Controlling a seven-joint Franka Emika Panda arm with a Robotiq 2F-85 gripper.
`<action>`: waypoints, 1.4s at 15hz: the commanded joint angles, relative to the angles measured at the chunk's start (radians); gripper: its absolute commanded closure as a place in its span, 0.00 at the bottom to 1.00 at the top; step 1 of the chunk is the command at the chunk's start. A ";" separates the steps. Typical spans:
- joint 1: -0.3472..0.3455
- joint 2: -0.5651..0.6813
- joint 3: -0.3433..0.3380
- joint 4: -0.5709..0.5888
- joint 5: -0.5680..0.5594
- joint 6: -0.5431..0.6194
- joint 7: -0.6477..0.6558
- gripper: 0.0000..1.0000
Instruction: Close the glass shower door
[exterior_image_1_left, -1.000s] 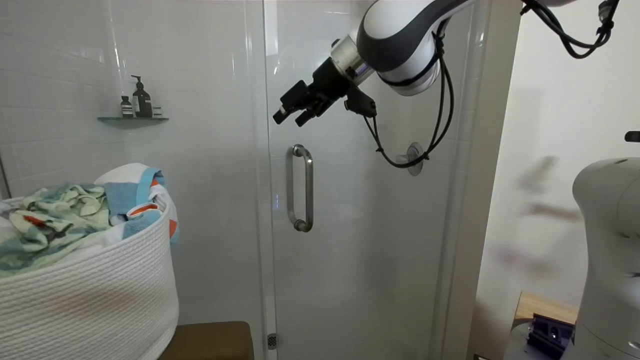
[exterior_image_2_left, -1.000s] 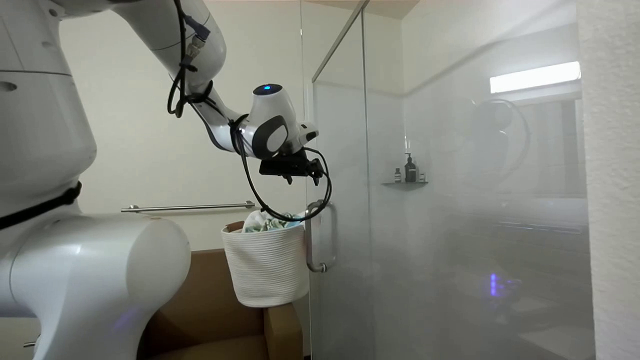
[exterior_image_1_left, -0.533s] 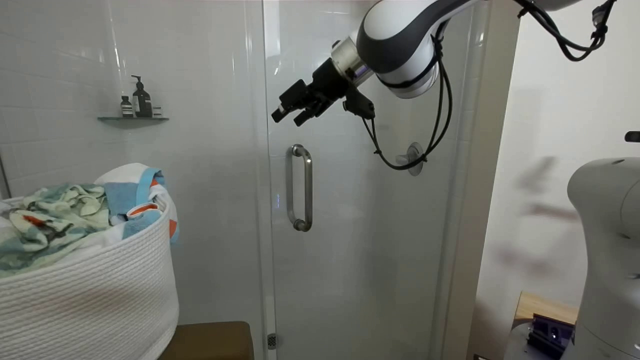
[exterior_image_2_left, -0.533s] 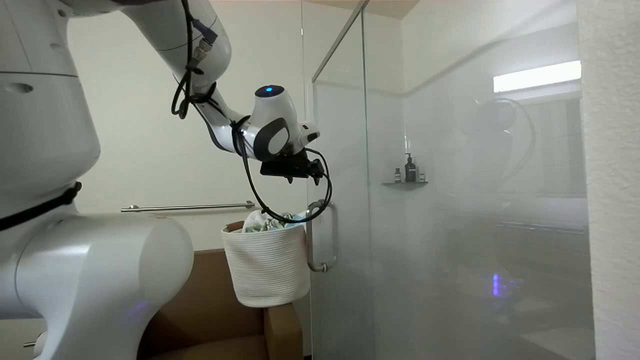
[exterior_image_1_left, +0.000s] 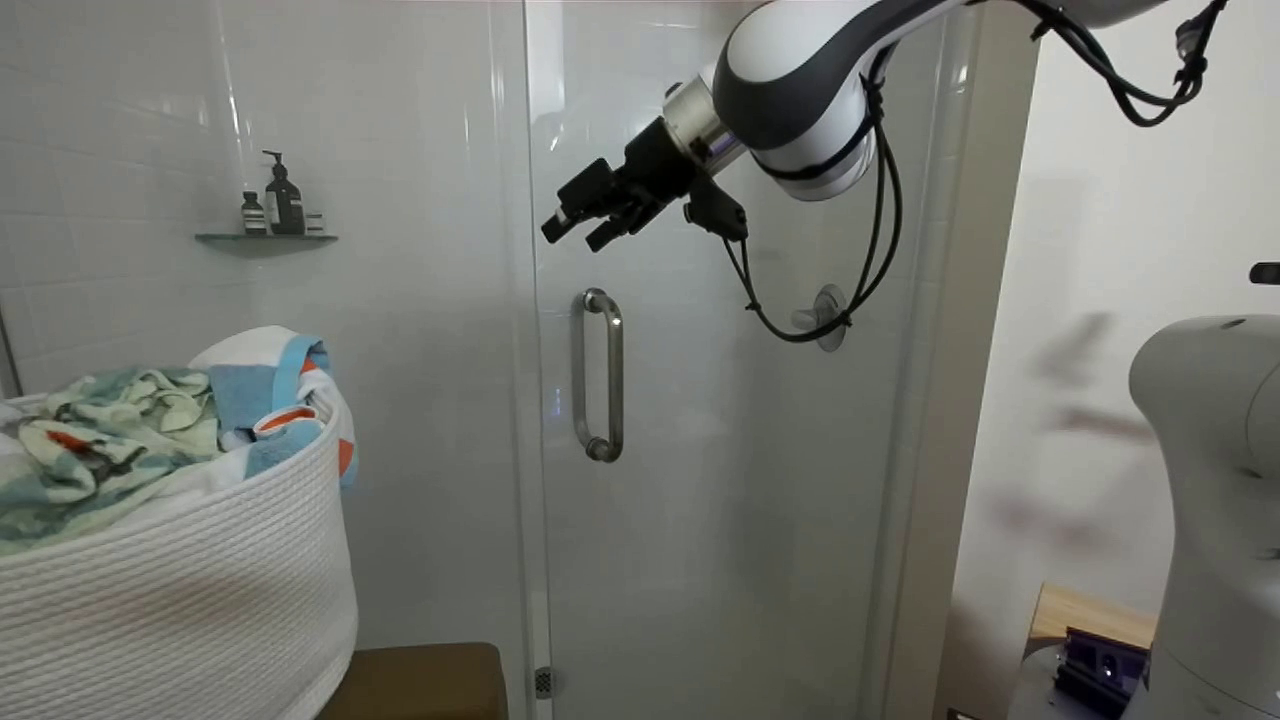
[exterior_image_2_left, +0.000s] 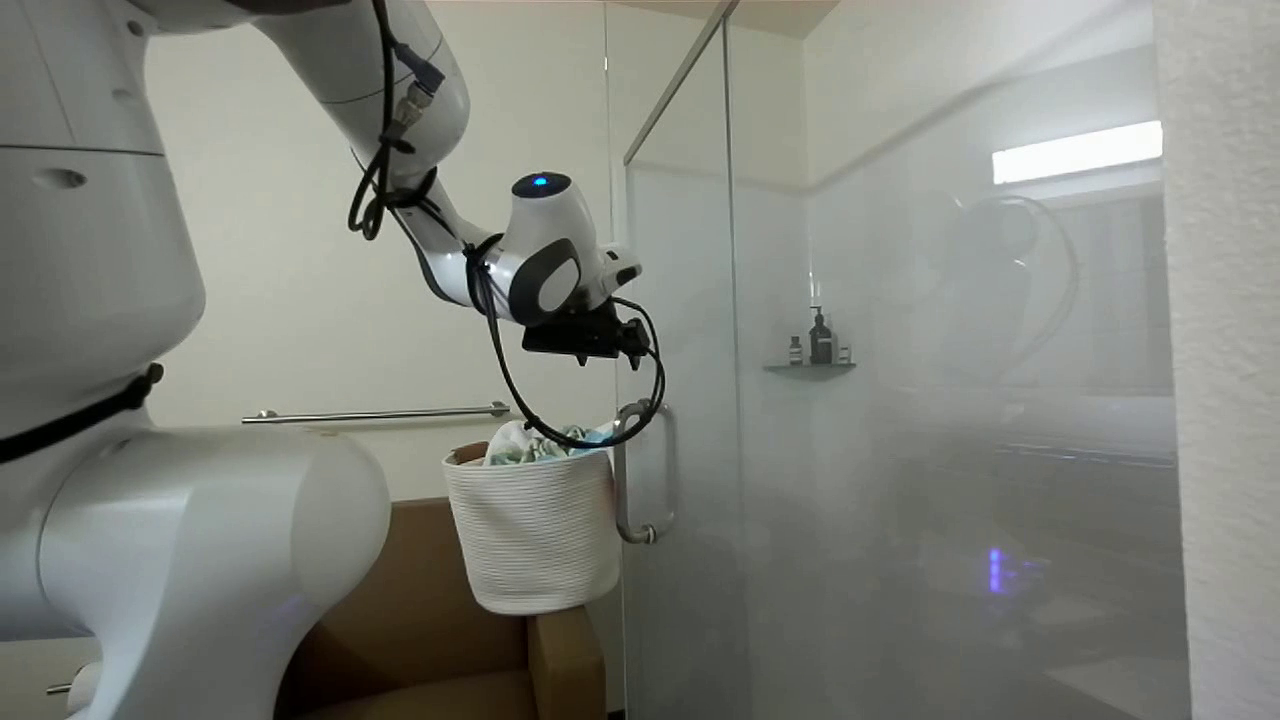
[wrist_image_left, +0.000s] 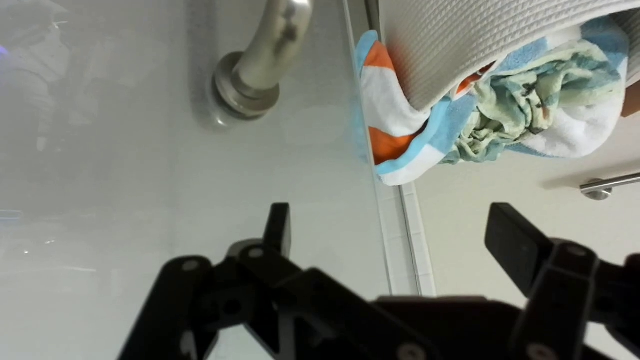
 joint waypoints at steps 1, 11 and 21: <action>0.014 0.003 -0.017 -0.011 -0.007 0.051 -0.032 0.00; -0.012 0.025 -0.001 -0.016 -0.032 0.114 -0.016 0.00; -0.069 0.073 0.036 -0.015 -0.047 0.204 -0.005 0.00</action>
